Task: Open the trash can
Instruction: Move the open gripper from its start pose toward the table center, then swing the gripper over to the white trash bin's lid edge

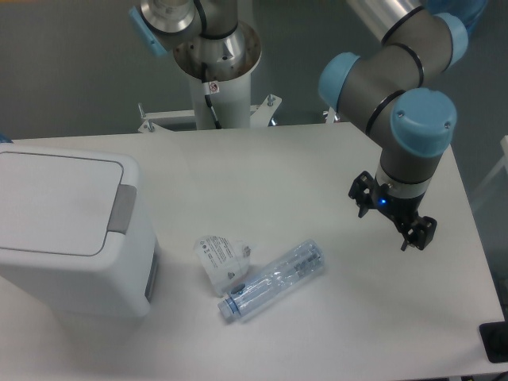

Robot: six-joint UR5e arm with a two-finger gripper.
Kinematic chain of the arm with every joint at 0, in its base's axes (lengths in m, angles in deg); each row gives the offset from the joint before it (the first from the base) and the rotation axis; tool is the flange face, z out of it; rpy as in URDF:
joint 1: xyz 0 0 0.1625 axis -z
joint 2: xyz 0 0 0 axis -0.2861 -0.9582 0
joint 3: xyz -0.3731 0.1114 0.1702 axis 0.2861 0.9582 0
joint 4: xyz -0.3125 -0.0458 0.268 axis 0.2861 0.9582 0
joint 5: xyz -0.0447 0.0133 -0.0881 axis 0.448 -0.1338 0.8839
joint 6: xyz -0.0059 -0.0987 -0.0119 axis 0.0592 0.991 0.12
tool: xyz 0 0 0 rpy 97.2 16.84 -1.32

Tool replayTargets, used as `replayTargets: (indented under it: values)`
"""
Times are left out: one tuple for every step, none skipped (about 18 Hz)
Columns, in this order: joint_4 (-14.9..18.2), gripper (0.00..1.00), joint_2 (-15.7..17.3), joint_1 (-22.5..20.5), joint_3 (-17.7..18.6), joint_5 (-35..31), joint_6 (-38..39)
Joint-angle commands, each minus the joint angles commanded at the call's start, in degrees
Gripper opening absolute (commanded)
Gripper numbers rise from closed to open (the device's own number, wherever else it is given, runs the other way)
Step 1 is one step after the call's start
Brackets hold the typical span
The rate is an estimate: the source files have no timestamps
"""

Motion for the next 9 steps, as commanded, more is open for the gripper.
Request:
replayTargets:
  values:
    - [-0.3,1.00,0.0,0.2,0.9,0.3,1.3]
    - [-0.5,1.00,0.0,0.7,2.2,1.0,2.3]
    - [-0.9,1.00,-0.1,1.8,3.0,1.6,2.7]
    - [-1.5,1.00,-0.1,2.5,3.4,1.7,2.7]
    - [-1.4,1.00,0.0,2.8,3.9,1.9,2.7]
    - [-1.4,1.00,0.6,3.0,4.8,2.2,2.7]
    - [-1.3,1.00,2.4,3.4,6.2,2.3,2.7]
    - [-1.3,1.00,3.6,3.8,7.8,2.3,2.8]
    - [-1.3,1.00,4.8,3.8,9.6,2.2,2.8]
